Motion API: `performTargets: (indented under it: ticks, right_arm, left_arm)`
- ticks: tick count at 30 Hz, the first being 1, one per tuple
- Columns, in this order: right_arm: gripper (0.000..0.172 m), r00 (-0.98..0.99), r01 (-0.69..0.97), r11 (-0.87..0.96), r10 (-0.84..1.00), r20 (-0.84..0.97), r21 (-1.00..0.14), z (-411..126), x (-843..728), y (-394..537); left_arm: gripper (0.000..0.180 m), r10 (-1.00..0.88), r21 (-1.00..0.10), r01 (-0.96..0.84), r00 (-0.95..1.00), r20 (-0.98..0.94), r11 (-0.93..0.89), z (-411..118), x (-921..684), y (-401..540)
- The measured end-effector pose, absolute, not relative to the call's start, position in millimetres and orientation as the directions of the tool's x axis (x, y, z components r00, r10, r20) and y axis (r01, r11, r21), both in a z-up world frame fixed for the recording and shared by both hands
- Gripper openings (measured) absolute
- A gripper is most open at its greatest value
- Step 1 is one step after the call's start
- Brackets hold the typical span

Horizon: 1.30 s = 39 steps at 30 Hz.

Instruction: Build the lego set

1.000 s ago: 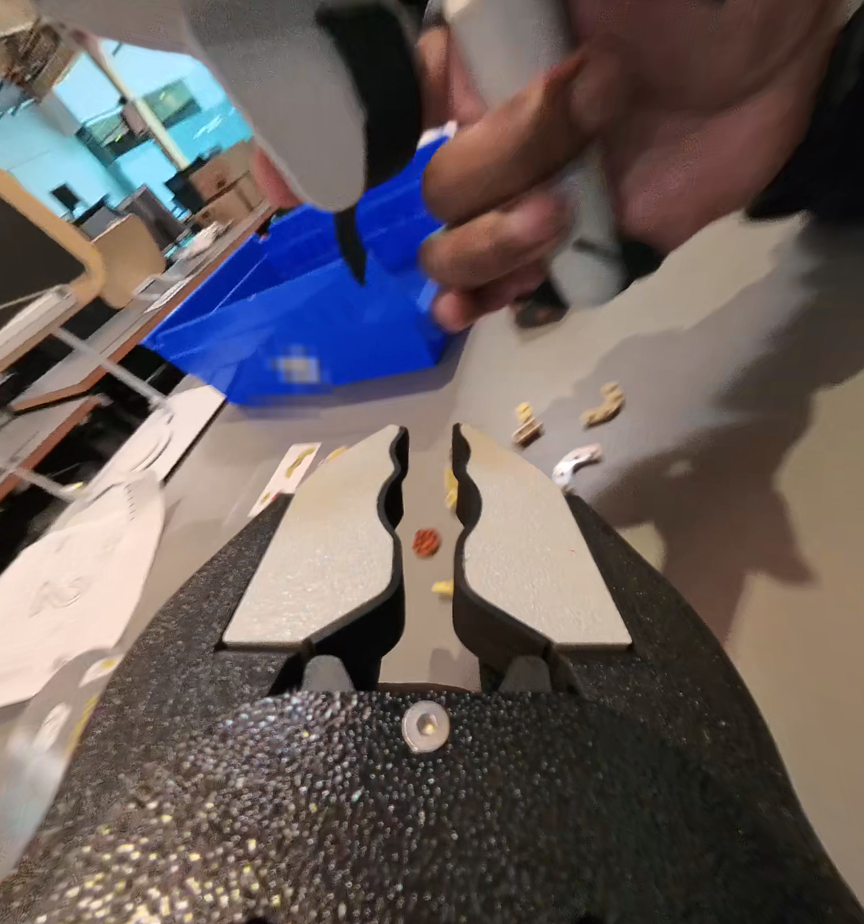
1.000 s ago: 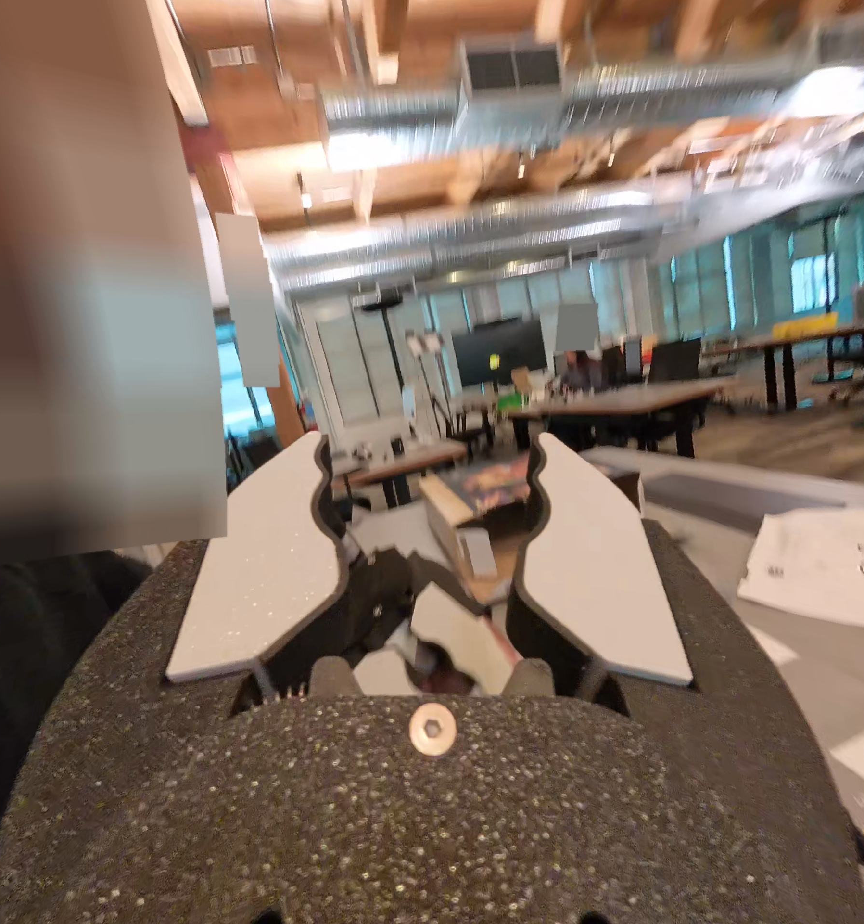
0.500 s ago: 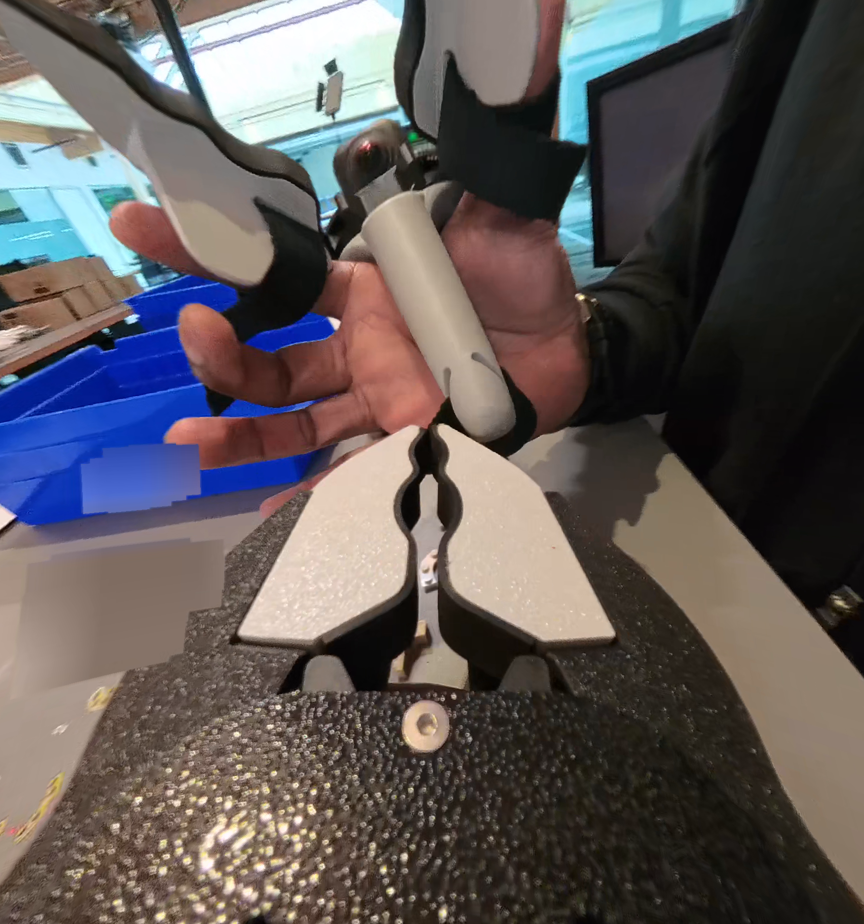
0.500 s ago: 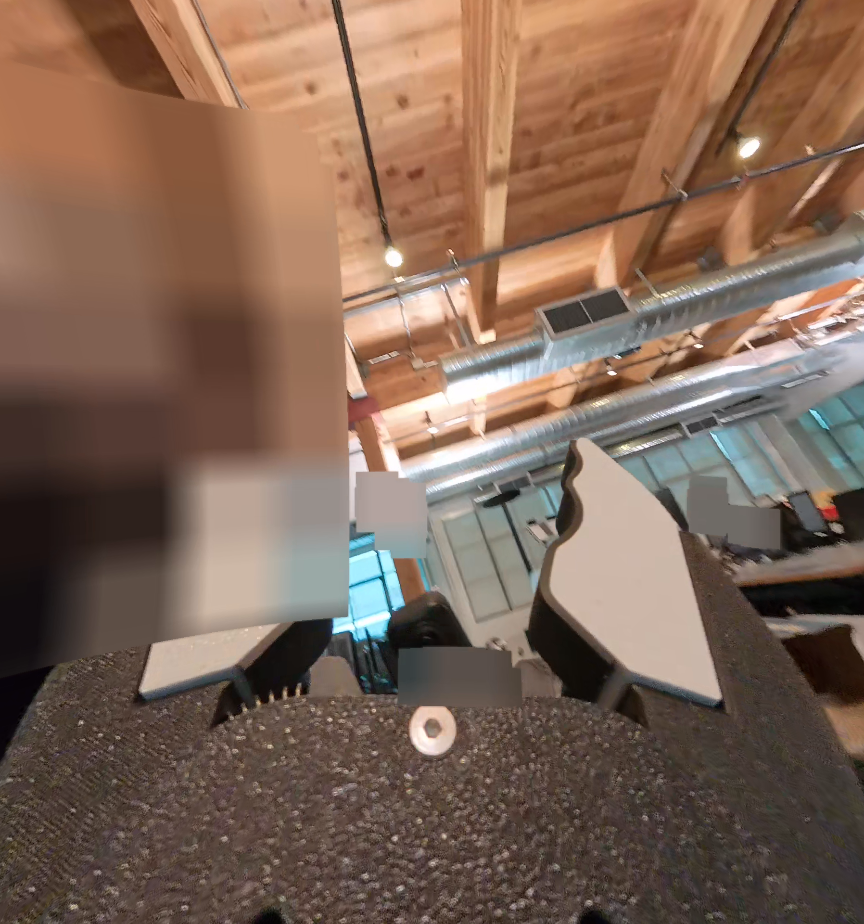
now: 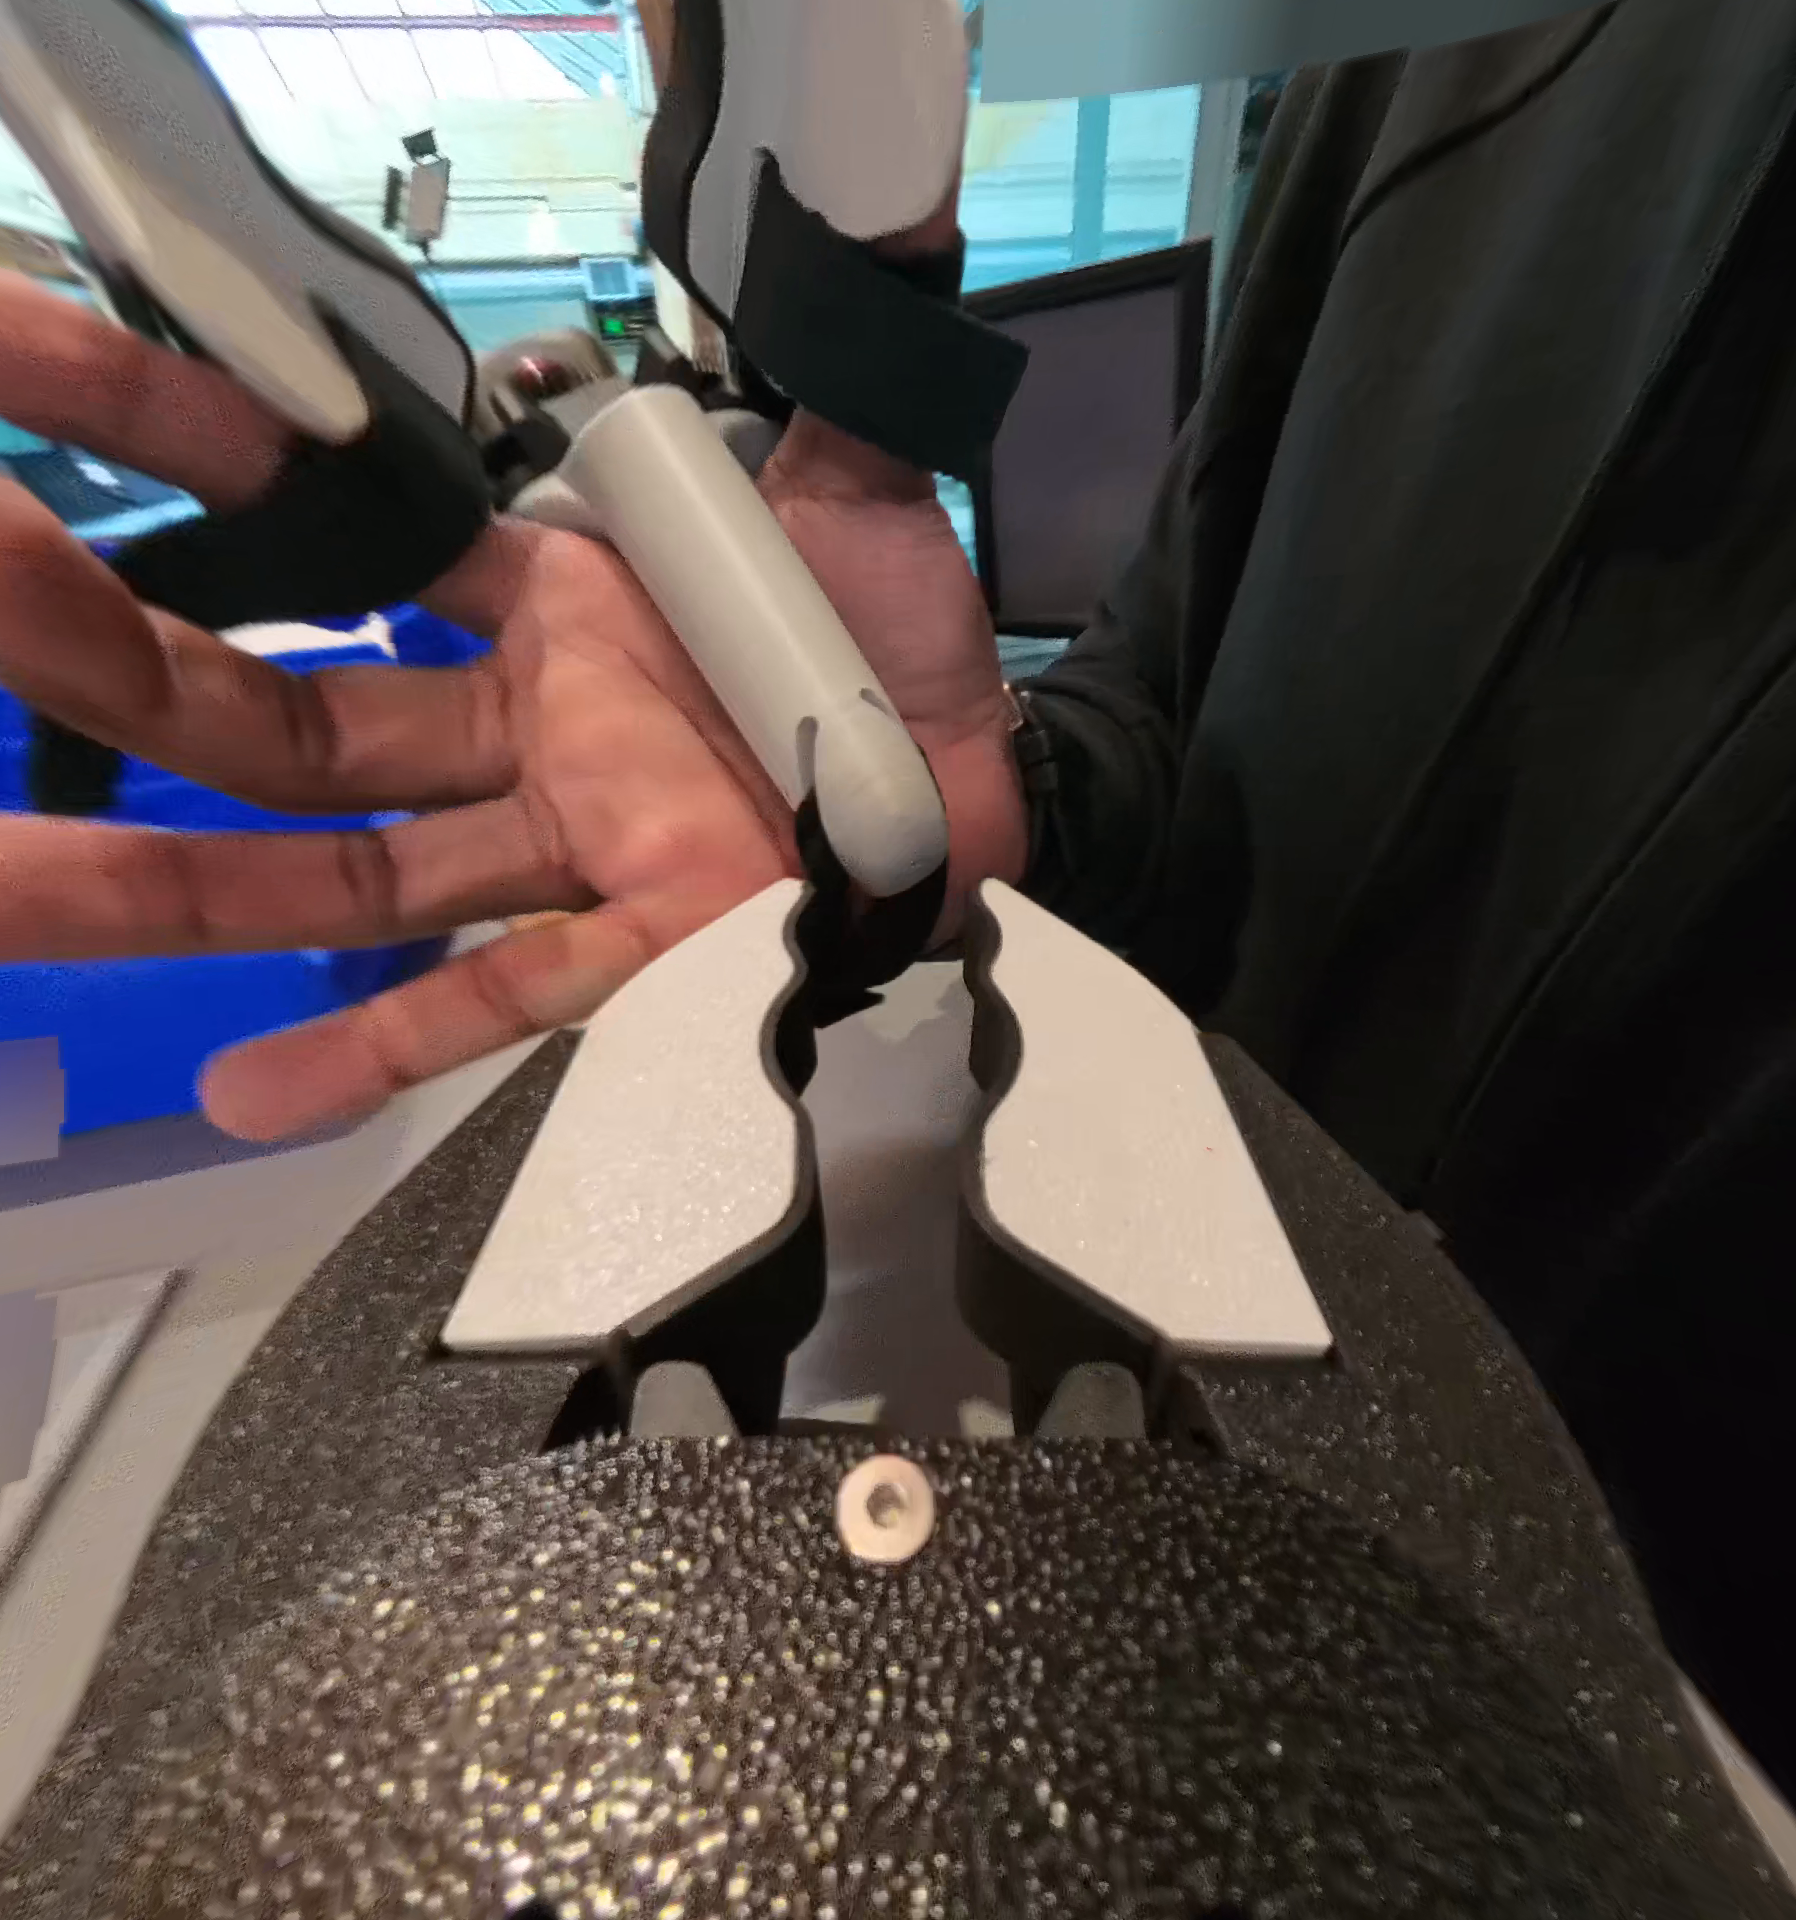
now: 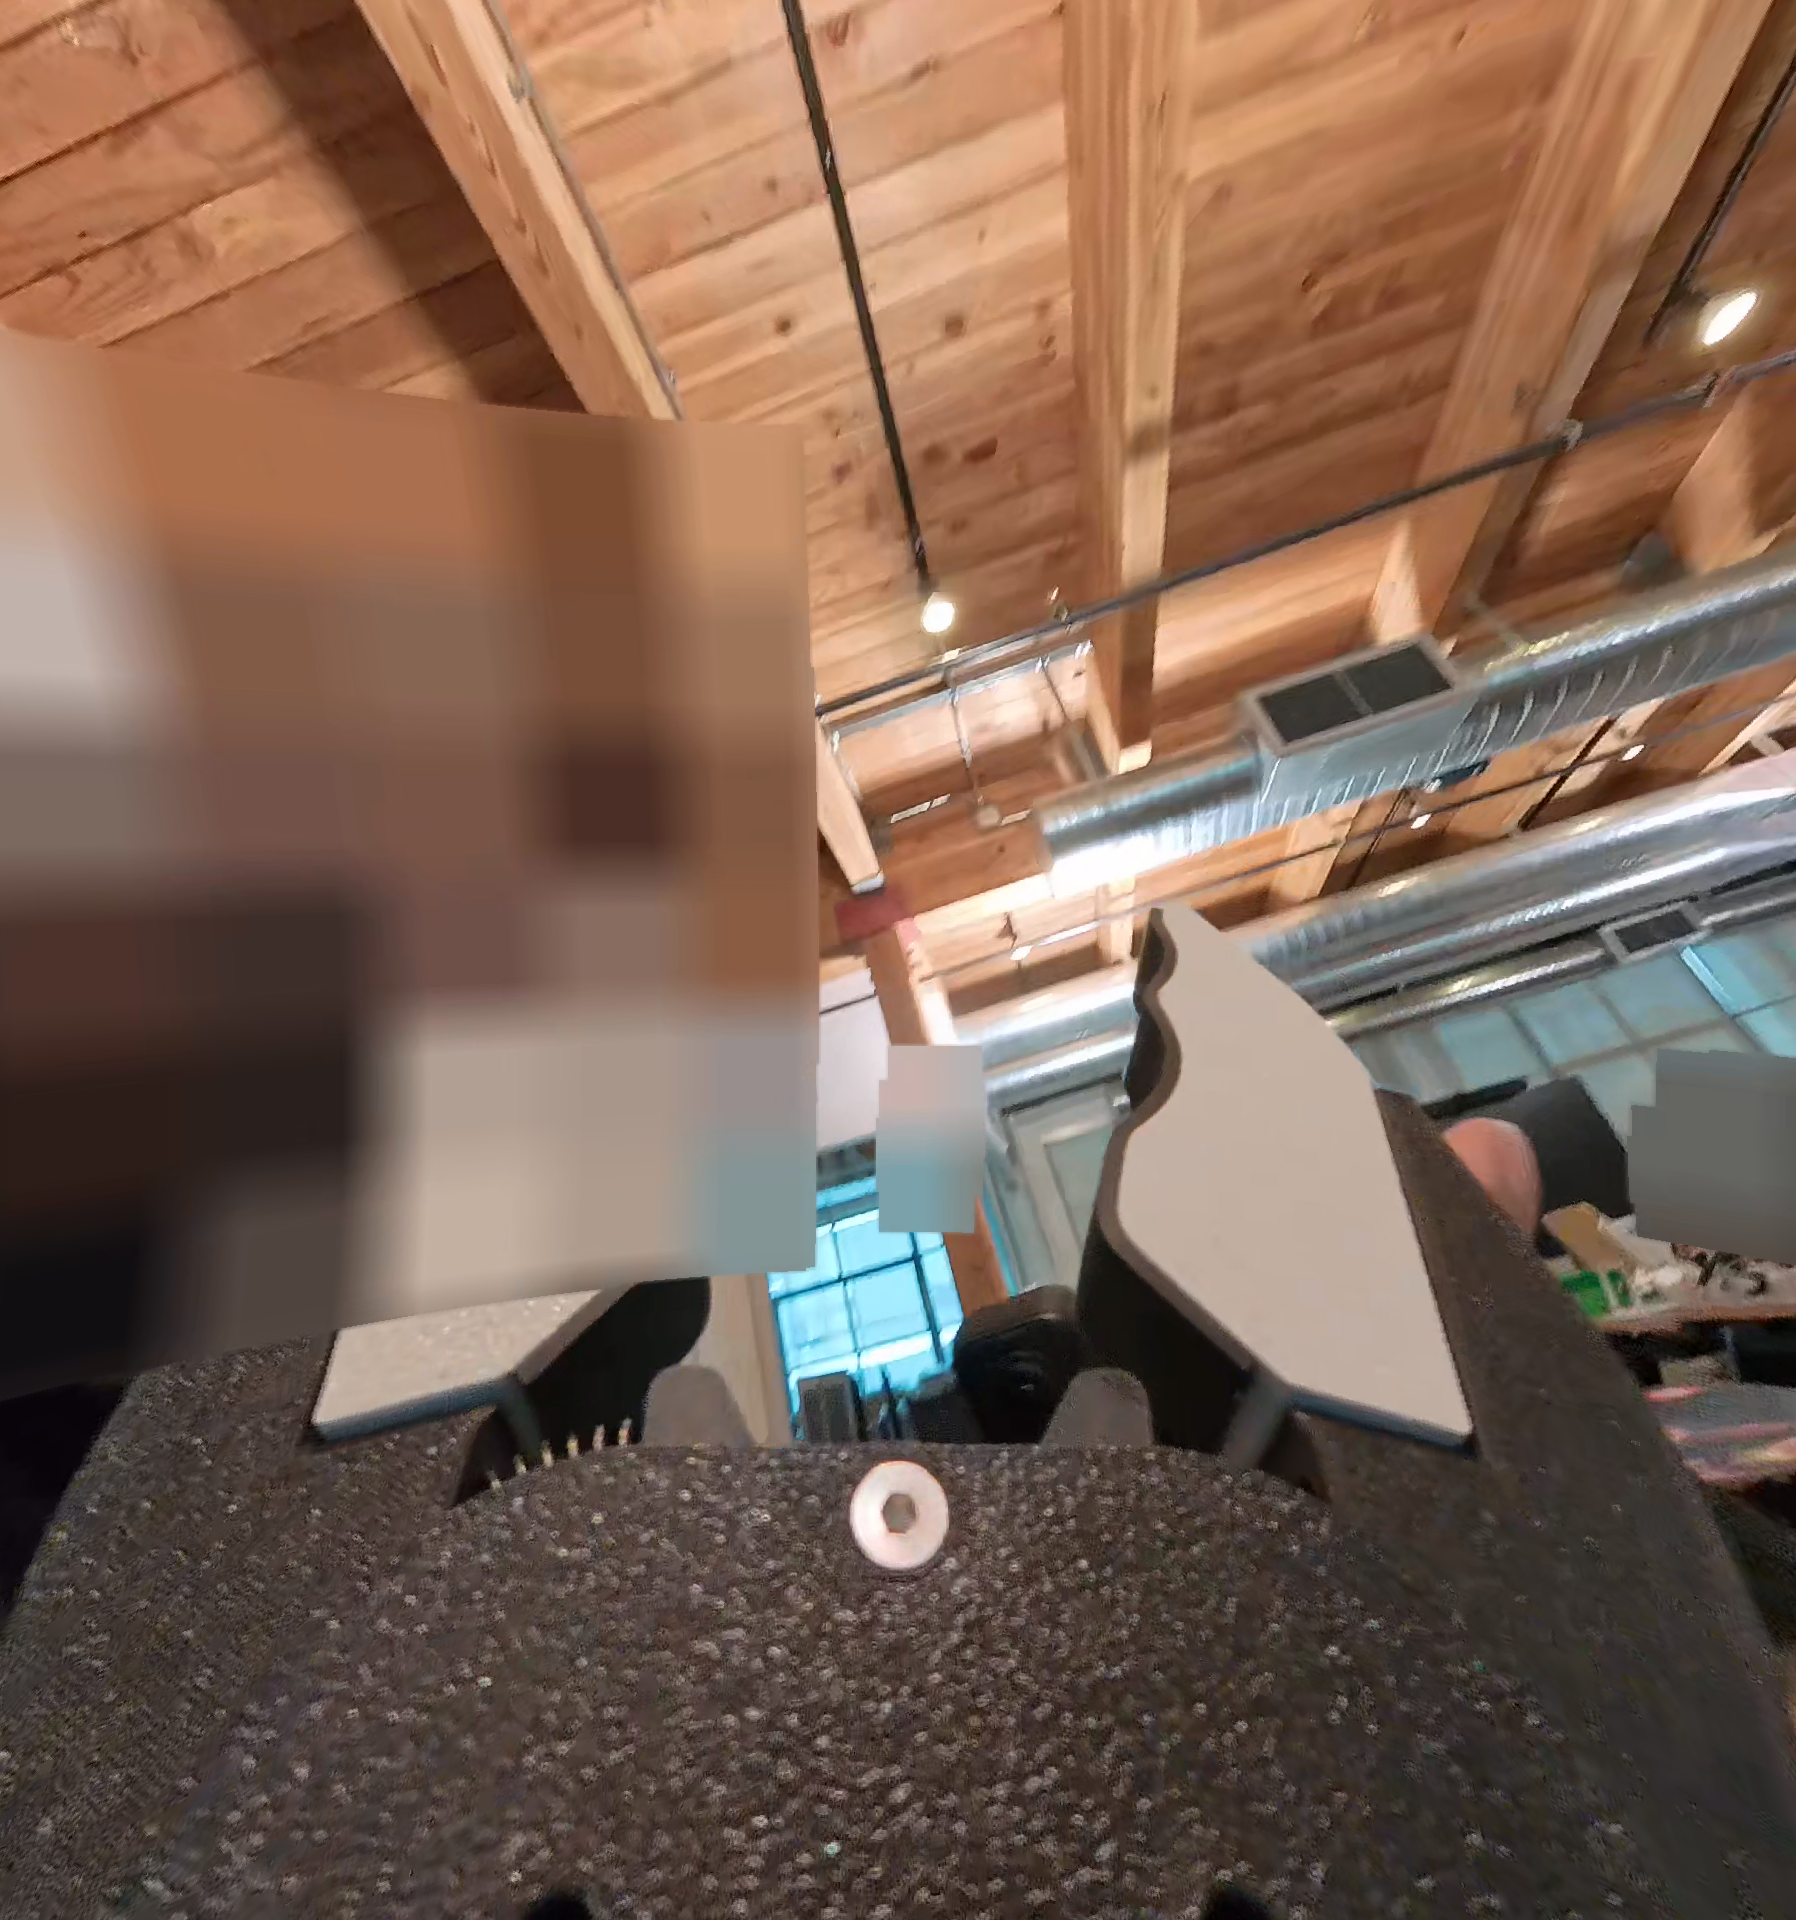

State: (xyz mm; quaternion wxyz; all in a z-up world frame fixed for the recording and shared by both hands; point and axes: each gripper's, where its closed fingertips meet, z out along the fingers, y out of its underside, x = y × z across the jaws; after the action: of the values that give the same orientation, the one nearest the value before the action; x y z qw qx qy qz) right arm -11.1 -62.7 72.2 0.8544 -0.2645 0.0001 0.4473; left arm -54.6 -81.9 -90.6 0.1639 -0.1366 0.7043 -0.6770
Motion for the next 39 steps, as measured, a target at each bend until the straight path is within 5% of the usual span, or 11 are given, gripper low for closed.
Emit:
performTargets:
  ticks: [9,13,16,18,20,25,28,32,39]
  right_arm:
    - [0.073,0.711,-0.651,0.526,0.675,-0.198,-0.547,81,-18,-75]
    - [0.081,0.912,-0.385,0.737,0.398,-0.105,-0.555,76,3,-86]
    - [0.080,0.990,-0.043,0.811,0.111,0.082,-0.584,75,8,-100]
    - [0.075,0.982,0.125,0.733,0.003,0.187,-0.668,69,9,-96]
    - [0.050,0.963,0.235,0.588,-0.033,0.266,-0.774,53,13,-87]
    - [0.002,0.933,0.304,0.232,0.124,0.338,-0.924,-4,15,-68]
    - [0.000,0.951,0.203,-0.062,0.252,0.181,-0.977,-58,15,-62]
    - [0.002,0.965,0.166,-0.394,0.255,0.066,-0.904,-121,17,-74]
    - [0.013,0.968,0.121,-0.632,0.247,-0.051,-0.765,-171,13,-96]
  left_arm:
    - [0.031,-0.374,-0.986,-0.113,-0.915,0.153,-0.125,-81,-54,-101]
    - [0.057,-0.574,-0.996,0.005,-0.817,-0.055,0.088,-94,-26,-97]
    - [0.048,-0.648,-0.989,0.028,-0.753,-0.117,0.146,-96,-17,-75]
    - [0.046,-0.676,-0.980,-0.006,-0.725,-0.132,0.197,-107,-12,-60]
    - [0.044,-0.693,-0.953,-0.042,-0.696,-0.186,0.299,-120,-6,-46]
    - [0.037,-0.618,-0.781,-0.198,-0.733,-0.283,0.593,-166,-6,-37]
    - [0.030,-0.577,-0.715,-0.225,-0.762,-0.294,0.662,-177,-7,-43]
    - [0.025,-0.575,-0.659,-0.313,-0.787,-0.223,0.684,-189,-4,-48]
    - [0.008,-0.620,-0.632,-0.420,-0.775,-0.124,0.651,-202,-1,-49]
